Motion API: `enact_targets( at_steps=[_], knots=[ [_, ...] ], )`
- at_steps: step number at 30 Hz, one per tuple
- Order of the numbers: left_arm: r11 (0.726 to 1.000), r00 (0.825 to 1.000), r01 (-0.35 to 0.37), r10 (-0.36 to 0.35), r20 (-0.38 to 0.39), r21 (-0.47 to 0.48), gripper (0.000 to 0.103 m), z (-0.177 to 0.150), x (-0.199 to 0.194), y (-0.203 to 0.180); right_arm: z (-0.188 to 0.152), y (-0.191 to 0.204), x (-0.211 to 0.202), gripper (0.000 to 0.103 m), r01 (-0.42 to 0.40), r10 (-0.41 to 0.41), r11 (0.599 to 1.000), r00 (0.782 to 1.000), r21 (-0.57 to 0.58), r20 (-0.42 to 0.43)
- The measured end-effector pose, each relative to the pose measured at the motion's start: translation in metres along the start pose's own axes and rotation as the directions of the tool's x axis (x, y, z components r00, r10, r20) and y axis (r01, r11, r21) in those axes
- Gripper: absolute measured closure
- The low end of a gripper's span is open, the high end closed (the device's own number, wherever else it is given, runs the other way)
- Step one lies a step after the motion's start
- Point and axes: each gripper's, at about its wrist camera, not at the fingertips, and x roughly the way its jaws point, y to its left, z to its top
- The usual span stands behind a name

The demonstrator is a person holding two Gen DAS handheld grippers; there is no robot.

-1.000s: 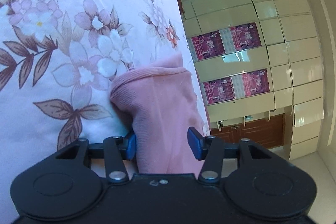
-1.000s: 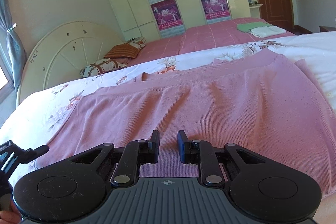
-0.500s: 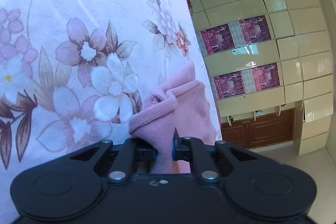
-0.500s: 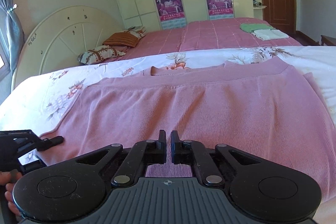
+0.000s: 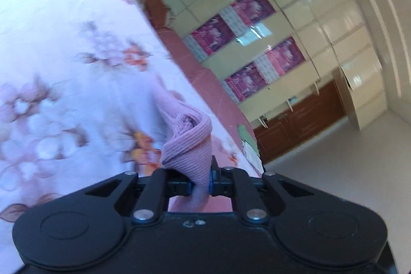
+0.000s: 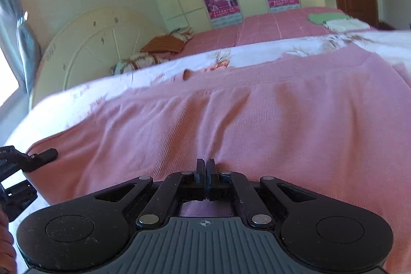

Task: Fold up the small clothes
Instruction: 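Fold the held side edge over the body with the left tool and release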

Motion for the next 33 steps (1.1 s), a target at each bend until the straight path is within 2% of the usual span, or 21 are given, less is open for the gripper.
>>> enact_targets(
  at_steps=[3,5,8,10,12,14,15,16,17,18,19,21,23,24,25,27,30,31,33],
  knots=[
    [0.978,0.998,0.043,-0.032,-0.058,0.202,0.093,-0.017,0.015,-0.075,0.007,-0.031,-0.037,0.103,0.006,-0.012,0.997,0.997,0.080,0.079],
    [0.947,0.992,0.084,-0.051,-0.113,0.311,0.093,-0.043,0.030,-0.122,0.012,-0.061,-0.065,0.103,0.017,-0.033,0.990,0.993,0.137,0.118],
    [0.905,0.973,0.154,-0.069,-0.220,0.396,0.093,-0.092,0.057,-0.171,0.020,-0.112,-0.108,0.103,0.037,-0.071,0.975,0.986,0.217,0.153],
    [0.871,0.957,0.174,-0.038,-0.289,0.460,0.093,-0.131,0.077,-0.194,0.024,-0.145,-0.134,0.103,0.054,-0.100,0.963,0.982,0.265,0.161],
    [0.849,0.927,0.199,-0.001,-0.375,0.490,0.090,-0.176,0.101,-0.204,0.025,-0.172,-0.156,0.103,0.057,-0.112,0.952,0.979,0.302,0.170],
    [0.834,0.884,0.207,0.065,-0.464,0.511,0.076,-0.212,0.119,-0.210,0.026,-0.194,-0.173,0.103,0.038,-0.100,0.941,0.981,0.336,0.169],
    [0.832,0.872,0.216,0.071,-0.484,0.511,0.063,-0.223,0.118,-0.213,0.025,-0.201,-0.178,0.103,0.029,-0.093,0.937,0.981,0.349,0.168],
    [0.827,0.873,0.253,0.029,-0.487,0.502,0.048,-0.227,0.110,-0.215,0.025,-0.205,-0.182,0.100,0.024,-0.088,0.934,0.983,0.357,0.162],
    [0.826,0.879,0.276,-0.010,-0.476,0.491,0.041,-0.225,0.101,-0.216,0.026,-0.208,-0.188,0.092,0.018,-0.078,0.934,0.985,0.358,0.155],
    [0.829,0.892,0.277,-0.032,-0.451,0.487,0.031,-0.218,0.091,-0.216,0.026,-0.209,-0.192,0.055,0.006,-0.068,0.935,0.985,0.355,0.161],
    [0.831,0.904,0.269,-0.044,-0.426,0.486,0.031,-0.209,0.083,-0.214,0.026,-0.209,-0.197,0.035,-0.011,-0.056,0.939,0.981,0.344,0.187],
    [0.846,0.938,0.226,-0.055,-0.343,0.482,0.031,-0.178,0.074,-0.206,0.029,-0.207,-0.200,0.036,-0.059,-0.006,0.946,0.980,0.320,0.198],
    [0.855,0.970,0.115,0.012,-0.241,0.505,0.031,-0.149,0.077,-0.196,0.034,-0.203,-0.194,0.047,-0.107,0.049,0.946,0.980,0.307,0.192],
    [0.854,0.978,0.049,0.065,-0.200,0.518,0.032,-0.137,0.081,-0.187,0.036,-0.200,-0.188,0.054,-0.122,0.070,0.948,0.981,0.294,0.179],
    [0.857,0.978,-0.006,0.113,-0.176,0.515,0.032,-0.125,0.086,-0.178,0.039,-0.196,-0.181,0.057,-0.127,0.084,0.954,0.983,0.272,0.164],
    [0.861,0.967,-0.080,0.190,-0.170,0.503,0.036,-0.110,0.099,-0.158,0.042,-0.187,-0.167,0.058,-0.127,0.098,0.967,0.986,0.222,0.138],
    [0.848,0.933,-0.138,0.284,-0.220,0.512,0.037,-0.105,0.111,-0.131,0.047,-0.179,-0.140,0.058,-0.130,0.120,0.974,0.990,0.185,0.068],
    [0.865,0.932,-0.138,0.278,-0.232,0.482,0.037,-0.106,0.112,-0.122,0.047,-0.177,-0.131,0.058,-0.125,0.119,0.977,0.992,0.174,0.045],
    [0.909,0.942,-0.122,0.232,-0.241,0.398,0.034,-0.105,0.099,-0.098,0.049,-0.174,-0.117,0.058,-0.121,0.123,0.981,0.992,0.150,-0.005]
  ],
)
